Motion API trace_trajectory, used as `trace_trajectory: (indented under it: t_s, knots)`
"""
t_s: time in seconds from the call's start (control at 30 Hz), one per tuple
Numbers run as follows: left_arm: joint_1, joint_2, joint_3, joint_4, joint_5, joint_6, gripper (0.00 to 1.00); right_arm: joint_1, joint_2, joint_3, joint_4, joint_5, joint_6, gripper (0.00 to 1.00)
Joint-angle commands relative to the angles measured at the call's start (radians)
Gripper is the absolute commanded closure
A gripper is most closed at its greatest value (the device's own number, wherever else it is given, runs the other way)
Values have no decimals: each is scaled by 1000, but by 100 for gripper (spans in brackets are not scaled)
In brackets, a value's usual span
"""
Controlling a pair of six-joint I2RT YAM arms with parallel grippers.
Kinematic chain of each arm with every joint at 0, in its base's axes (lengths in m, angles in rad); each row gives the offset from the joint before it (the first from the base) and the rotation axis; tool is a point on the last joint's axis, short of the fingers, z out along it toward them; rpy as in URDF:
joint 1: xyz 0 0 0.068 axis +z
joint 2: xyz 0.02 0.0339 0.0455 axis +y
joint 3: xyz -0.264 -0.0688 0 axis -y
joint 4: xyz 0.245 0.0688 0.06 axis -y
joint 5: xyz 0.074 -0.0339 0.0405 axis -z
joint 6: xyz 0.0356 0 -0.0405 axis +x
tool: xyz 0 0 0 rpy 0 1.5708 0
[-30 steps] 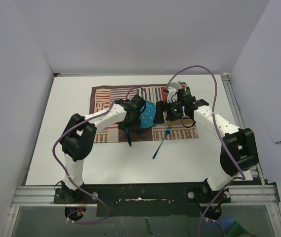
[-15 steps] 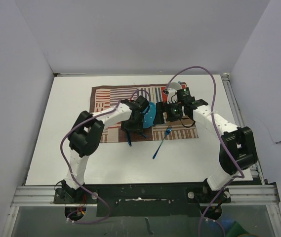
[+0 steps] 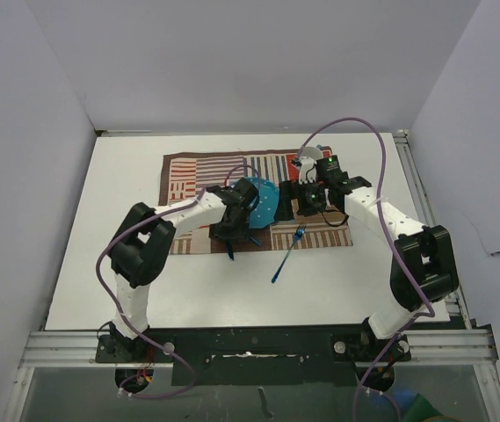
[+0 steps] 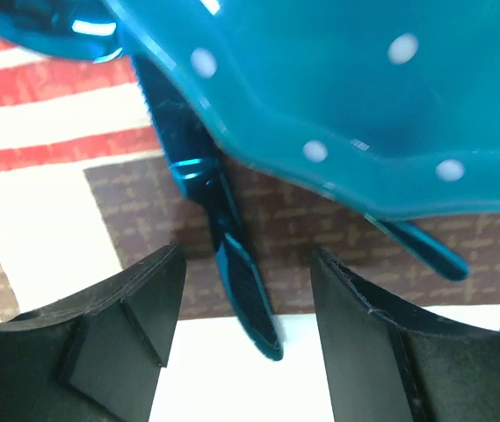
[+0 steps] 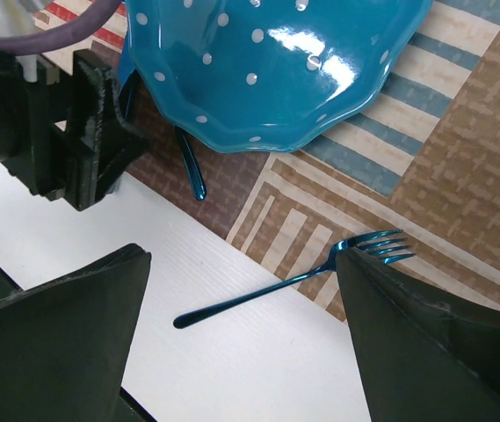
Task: Set the dinner table for one person
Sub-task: Pick up the knife with the napkin.
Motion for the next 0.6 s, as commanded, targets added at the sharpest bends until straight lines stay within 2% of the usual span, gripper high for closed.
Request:
trace_trajectory:
  t_s: [0.0,0.13,0.23,0.3,0.37,0.57]
  knots:
    - [-5,-65,-95,-47,-65,-3,41,-9,-21,-7,13,4,-18,9]
    - [-3,-69,-125,-66,-100,10,42,-11,-21,-5,12,6,-17,9]
    - [0,-57,-125,-47,-90,18,48,-13,-21,-7,11,8,-19,9]
    - [0,-40,-115,-24,-65,23,69,-15,-21,-8,10,10,-20,9]
    - [0,-16,-95,-11,-41,24,98,-16,-21,-8,8,10,-21,9]
    - [-2,10,-70,-4,-26,14,100,-22,-15,-10,11,7,-21,9]
